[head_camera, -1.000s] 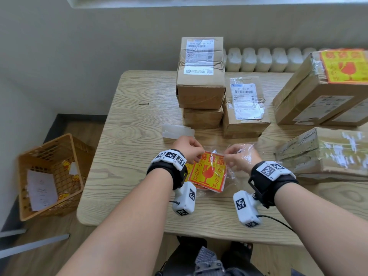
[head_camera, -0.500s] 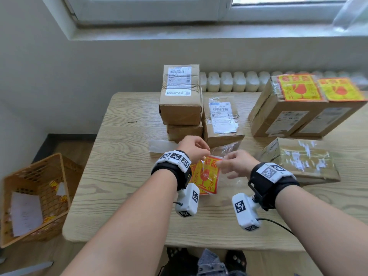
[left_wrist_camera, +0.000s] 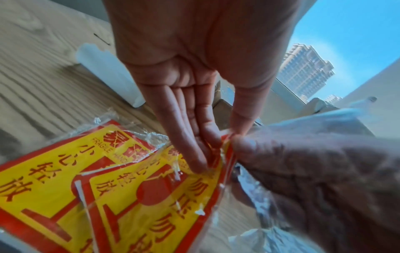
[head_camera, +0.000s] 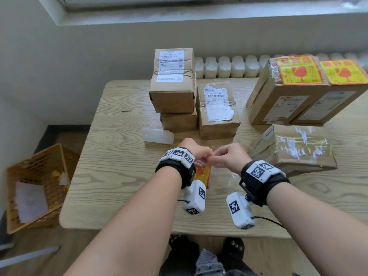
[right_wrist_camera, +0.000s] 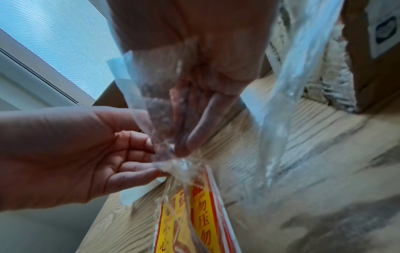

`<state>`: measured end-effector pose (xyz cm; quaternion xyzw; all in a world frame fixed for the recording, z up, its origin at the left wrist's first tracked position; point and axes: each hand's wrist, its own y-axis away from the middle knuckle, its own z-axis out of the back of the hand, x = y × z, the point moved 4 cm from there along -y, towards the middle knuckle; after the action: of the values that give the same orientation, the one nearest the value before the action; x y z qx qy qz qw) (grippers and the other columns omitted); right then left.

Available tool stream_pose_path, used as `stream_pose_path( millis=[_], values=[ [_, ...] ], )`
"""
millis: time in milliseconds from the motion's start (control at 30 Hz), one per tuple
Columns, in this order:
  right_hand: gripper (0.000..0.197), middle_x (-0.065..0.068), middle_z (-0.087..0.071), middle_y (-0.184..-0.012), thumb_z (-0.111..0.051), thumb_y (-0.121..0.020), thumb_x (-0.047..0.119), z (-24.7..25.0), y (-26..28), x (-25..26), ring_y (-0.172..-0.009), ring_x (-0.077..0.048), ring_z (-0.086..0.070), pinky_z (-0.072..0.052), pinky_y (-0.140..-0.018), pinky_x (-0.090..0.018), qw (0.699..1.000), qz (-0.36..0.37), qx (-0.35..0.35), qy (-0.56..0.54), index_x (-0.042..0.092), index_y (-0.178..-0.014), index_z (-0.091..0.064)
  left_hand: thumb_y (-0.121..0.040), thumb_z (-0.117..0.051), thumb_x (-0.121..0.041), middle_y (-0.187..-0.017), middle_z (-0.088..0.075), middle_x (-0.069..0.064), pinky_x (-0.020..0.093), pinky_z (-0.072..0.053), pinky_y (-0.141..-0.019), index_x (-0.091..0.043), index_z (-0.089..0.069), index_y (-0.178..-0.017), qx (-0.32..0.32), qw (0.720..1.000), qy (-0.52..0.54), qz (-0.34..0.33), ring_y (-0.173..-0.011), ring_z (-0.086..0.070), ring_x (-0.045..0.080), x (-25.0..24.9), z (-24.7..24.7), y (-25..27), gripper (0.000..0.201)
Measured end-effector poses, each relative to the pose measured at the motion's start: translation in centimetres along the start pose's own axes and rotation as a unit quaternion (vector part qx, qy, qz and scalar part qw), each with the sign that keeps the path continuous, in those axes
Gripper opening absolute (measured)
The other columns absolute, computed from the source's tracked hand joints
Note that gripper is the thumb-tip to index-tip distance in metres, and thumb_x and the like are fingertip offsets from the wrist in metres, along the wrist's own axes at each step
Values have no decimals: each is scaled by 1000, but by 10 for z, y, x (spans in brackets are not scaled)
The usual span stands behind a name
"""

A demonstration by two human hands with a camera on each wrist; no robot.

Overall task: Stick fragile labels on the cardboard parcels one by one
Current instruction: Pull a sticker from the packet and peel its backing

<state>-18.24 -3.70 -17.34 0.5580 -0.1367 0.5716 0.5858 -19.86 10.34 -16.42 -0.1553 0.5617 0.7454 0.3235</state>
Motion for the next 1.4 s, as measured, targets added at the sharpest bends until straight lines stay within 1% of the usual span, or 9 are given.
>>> stream_pose_path(
  millis=[167, 367, 533, 667, 767, 900, 1100, 1233, 1400],
  values=[
    [9, -13, -73, -79, -80, -74, 6, 0, -2, -4, -72, -20, -67, -59, -76, -32, 999, 0, 11, -35, 13, -74, -75, -85, -66, -10, -88, -72, 21, 33, -58, -82, 6, -67, -91, 27, 999, 25, 8, -76, -70, 25, 4, -1, -6, 16],
    [8, -21, -69, -83, -67, -84, -5, 0, -9, -9, -71, -22, -67, -59, -73, -30, 995, -49, 24, -85, -7, -91, -70, -90, -65, -13, -88, -72, 18, 26, -59, -61, 4, -65, -98, 37, 999, 33, 6, -67, -70, 18, 8, 3, -12, 18],
    [12, -13, -65, -69, -56, -92, -1, 2, -14, -13, -50, -12, -65, -55, -51, -21, 989, -112, -17, -96, 3, -81, -59, -89, -58, -6, -74, -69, 11, 23, -58, -59, 1, -62, -88, 31, 999, 31, 9, -53, -67, 11, 6, 7, -12, 8],
    [8, -14, -67, -76, -55, -93, 4, 4, -14, -12, -56, -16, -65, -56, -52, -23, 986, -129, -23, -99, 3, -87, -61, -89, -56, -6, -74, -68, 10, 20, -57, -52, 4, -62, -99, 30, 999, 35, 4, -52, -67, 10, 5, 10, -11, 15],
    [15, -16, -68, -76, -63, -85, 8, 4, -16, -14, -56, -21, -63, -56, -58, -30, 987, -144, -60, -28, 8, -71, -58, -88, -54, -5, -75, -68, 11, 20, -57, -52, 5, -62, -99, 37, 998, 43, 3, -54, -67, 11, 5, 8, -11, 17],
    [23, 4, -58, -69, -75, -71, 18, 6, -16, -6, -67, -20, -56, -46, -63, -30, 972, -45, -127, 194, 20, -69, -52, -89, -51, -4, -73, -65, 11, 22, -56, -55, 1, -58, -91, 50, 997, 61, -9, -60, -65, 15, 2, 6, -9, 8],
    [17, -5, -68, -78, -72, -78, 1, -12, -19, -10, -68, -22, -64, -59, -70, -44, 991, -50, 91, 80, 13, -90, -69, -97, -53, -15, -75, -63, 8, 25, -56, -62, -7, -56, -73, 61, 995, 75, -26, -64, -64, 16, 6, 6, -14, 26],
    [22, -7, -72, -84, -75, -82, 20, -16, -26, -23, -72, -19, -65, -57, -73, -34, 988, -80, 91, 93, 7, -98, -70, -102, -39, -33, -73, -65, 9, 24, -54, -58, -7, -56, -77, 50, 990, 133, -5, -59, -64, 16, 13, 12, -15, 40],
    [26, -11, -68, -83, -68, -84, 0, -28, -36, -33, -75, -23, -64, -53, -64, -27, 986, -151, 65, 3, -1, -110, -66, -102, -37, -22, -73, -61, 9, 27, -49, -62, -8, -54, -76, -33, 989, 144, 6, -61, -59, 18, 36, 29, -25, 34]
  ],
)
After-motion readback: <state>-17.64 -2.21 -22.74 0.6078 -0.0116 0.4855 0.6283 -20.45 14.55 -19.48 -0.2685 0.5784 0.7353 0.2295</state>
